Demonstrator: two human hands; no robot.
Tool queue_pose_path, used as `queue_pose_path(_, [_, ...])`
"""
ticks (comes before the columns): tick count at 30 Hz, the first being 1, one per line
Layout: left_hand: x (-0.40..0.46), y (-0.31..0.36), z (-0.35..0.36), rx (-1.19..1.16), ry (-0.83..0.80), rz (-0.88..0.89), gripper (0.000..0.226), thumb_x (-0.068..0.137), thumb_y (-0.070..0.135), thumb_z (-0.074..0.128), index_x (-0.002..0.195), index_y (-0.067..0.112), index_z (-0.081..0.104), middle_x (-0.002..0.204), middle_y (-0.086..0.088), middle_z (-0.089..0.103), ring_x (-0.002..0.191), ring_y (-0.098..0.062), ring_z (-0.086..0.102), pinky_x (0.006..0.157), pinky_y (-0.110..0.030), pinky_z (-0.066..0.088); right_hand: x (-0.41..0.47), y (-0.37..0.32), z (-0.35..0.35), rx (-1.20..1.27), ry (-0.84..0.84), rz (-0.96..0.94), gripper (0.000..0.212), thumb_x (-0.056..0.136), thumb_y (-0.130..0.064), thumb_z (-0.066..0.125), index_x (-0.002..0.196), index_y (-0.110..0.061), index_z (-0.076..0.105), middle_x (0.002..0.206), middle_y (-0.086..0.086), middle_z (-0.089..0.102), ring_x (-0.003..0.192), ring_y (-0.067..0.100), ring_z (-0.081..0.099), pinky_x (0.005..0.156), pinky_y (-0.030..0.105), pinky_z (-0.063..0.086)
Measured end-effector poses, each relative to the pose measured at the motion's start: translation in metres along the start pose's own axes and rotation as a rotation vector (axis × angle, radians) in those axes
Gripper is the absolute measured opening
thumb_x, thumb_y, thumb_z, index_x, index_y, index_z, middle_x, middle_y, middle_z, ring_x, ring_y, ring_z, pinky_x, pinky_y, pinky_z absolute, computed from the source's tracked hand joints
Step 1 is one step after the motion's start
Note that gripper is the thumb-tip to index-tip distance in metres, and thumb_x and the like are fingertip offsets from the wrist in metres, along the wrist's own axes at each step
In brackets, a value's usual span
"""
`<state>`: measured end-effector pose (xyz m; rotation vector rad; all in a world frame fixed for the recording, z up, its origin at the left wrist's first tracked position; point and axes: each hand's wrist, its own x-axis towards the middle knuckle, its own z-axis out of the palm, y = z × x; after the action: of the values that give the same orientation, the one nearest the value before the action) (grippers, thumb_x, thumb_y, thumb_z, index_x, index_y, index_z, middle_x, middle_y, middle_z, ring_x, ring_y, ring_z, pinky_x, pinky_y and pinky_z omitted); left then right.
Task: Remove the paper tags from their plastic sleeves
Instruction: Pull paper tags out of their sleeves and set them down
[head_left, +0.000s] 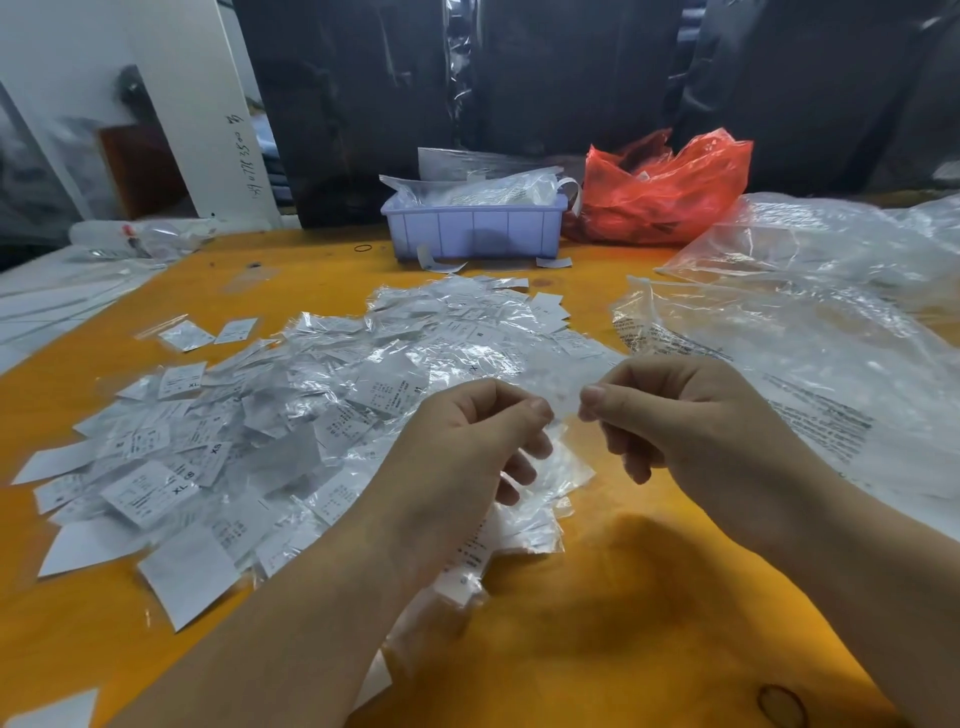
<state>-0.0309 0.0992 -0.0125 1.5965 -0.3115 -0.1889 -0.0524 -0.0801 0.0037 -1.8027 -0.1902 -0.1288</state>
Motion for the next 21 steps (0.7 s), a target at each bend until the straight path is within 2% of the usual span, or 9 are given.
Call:
queue_pose_path(5, [-0.0019,0.0021,0.0022,0.036,-0.039,0.008,0.012,0.09,0.012,0.063,0.084,0.004,0.069,0.063,0.003,0.064,0.056,-0.009,0.055,0.05,-0.018,0.045,0.0005,0.0003,-0.001,0.011,0.029,0.006,0.023,0.087,-0.021,0.065,0.071,-0.005,0.07,0.054,0.002,0.056,0.051,0.015,0.049,0.047,0.024,0.043])
queue_pose_path(11, [-0.002,0.0031,0.0015,0.074,-0.016,0.006,0.018,0.088,0.024,0.066,0.078,0.01,0.066,0.06,0.005,0.061,0.054,-0.007,0.054,0.05,-0.018,0.045,0.0004,0.0001,-0.0004,0.019,-0.003,0.024,0.022,0.087,-0.02,0.066,0.073,-0.004,0.071,0.056,0.003,0.057,0.053,0.018,0.05,0.049,0.027,0.044])
queue_pose_path(14, [-0.0025,0.0039,0.0018,0.062,-0.016,0.0,0.019,0.086,0.027,0.068,0.075,0.012,0.064,0.059,0.005,0.059,0.054,-0.007,0.053,0.05,-0.017,0.045,0.0003,0.0003,0.0007,0.035,-0.008,0.029,0.021,0.086,-0.021,0.066,0.076,-0.002,0.07,0.057,0.003,0.057,0.053,0.016,0.051,0.049,0.025,0.045])
queue_pose_path(21, [-0.0031,0.0039,0.0024,0.065,-0.033,0.004,0.016,0.087,0.025,0.068,0.077,0.012,0.066,0.064,0.003,0.062,0.057,-0.009,0.054,0.051,-0.019,0.045,0.0014,0.0017,-0.0011,0.031,0.004,0.035,0.01,0.084,-0.016,0.069,0.076,-0.011,0.073,0.059,0.002,0.06,0.053,0.014,0.054,0.05,0.024,0.046])
